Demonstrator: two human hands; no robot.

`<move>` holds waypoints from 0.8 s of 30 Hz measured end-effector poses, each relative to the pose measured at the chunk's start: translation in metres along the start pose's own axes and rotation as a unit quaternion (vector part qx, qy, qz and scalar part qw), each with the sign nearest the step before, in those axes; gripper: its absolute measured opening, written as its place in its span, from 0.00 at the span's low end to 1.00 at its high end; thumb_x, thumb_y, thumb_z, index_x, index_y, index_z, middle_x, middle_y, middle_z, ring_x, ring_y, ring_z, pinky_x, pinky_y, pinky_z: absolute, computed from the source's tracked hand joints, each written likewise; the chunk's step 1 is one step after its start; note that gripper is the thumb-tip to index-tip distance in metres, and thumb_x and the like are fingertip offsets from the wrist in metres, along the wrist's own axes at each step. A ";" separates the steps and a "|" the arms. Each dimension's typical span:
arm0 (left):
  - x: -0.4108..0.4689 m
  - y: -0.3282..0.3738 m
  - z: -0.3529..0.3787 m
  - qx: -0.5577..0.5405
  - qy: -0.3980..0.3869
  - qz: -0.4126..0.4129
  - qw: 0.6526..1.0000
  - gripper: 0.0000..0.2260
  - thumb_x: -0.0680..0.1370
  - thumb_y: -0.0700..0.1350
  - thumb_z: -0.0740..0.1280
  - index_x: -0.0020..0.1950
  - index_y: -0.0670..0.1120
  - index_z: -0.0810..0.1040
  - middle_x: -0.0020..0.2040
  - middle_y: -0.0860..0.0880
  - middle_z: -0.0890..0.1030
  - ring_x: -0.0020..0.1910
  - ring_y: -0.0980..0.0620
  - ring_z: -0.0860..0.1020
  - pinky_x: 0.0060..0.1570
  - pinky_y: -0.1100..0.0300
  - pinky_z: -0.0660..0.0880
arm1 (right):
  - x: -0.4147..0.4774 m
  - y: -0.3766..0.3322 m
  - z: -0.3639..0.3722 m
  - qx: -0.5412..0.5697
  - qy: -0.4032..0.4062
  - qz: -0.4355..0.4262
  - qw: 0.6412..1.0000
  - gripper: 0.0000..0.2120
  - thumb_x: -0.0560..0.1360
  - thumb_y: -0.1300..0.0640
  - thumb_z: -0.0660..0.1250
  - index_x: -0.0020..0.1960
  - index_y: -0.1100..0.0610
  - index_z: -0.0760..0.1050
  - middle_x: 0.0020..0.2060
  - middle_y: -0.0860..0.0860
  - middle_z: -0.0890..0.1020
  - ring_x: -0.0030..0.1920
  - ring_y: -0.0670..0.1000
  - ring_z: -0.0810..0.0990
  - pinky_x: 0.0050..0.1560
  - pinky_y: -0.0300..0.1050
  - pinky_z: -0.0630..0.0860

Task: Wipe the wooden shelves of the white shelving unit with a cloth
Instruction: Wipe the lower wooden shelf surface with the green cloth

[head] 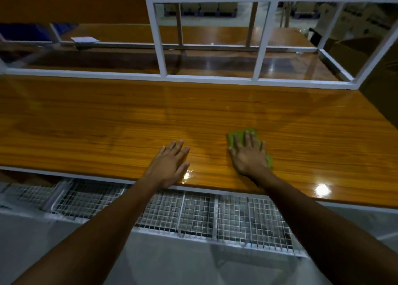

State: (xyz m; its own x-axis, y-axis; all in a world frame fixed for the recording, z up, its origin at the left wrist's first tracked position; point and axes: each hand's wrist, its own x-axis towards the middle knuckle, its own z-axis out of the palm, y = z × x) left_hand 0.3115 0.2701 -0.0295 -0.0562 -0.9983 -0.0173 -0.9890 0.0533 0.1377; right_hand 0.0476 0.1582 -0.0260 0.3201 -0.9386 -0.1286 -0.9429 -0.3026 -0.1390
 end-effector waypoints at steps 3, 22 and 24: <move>-0.003 -0.012 -0.001 -0.016 0.018 -0.036 0.999 0.34 0.76 0.67 0.39 0.79 0.53 0.51 0.80 0.49 0.49 0.79 0.50 0.46 0.77 0.48 0.47 | 0.001 -0.066 0.004 -0.016 -0.006 -0.066 0.998 0.30 0.83 0.37 0.39 0.82 0.47 0.40 0.81 0.57 0.41 0.80 0.59 0.37 0.77 0.66 0.37; -0.031 -0.046 -0.003 -0.058 0.088 -0.121 0.987 0.28 0.79 0.54 0.44 0.77 0.46 0.62 0.78 0.46 0.59 0.78 0.49 0.54 0.77 0.50 0.48 | -0.004 -0.159 0.016 -0.020 -0.033 -0.180 0.983 0.28 0.84 0.39 0.40 0.82 0.44 0.42 0.81 0.55 0.41 0.80 0.57 0.37 0.76 0.64 0.37; -0.032 -0.052 -0.003 -0.064 0.096 -0.130 0.985 0.28 0.78 0.52 0.45 0.76 0.44 0.64 0.78 0.45 0.61 0.78 0.49 0.55 0.77 0.51 0.48 | -0.031 -0.178 0.025 -0.024 -0.029 -0.235 0.971 0.27 0.84 0.39 0.39 0.82 0.44 0.42 0.81 0.54 0.42 0.80 0.56 0.37 0.77 0.63 0.37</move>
State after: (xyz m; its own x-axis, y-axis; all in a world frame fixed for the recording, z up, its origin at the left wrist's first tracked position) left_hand 0.3652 0.2990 -0.0328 0.2358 -0.9647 0.1171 -0.9403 -0.1961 0.2782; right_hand 0.2076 0.2453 -0.0215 0.7189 -0.6853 -0.1164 -0.6948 -0.7034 -0.1503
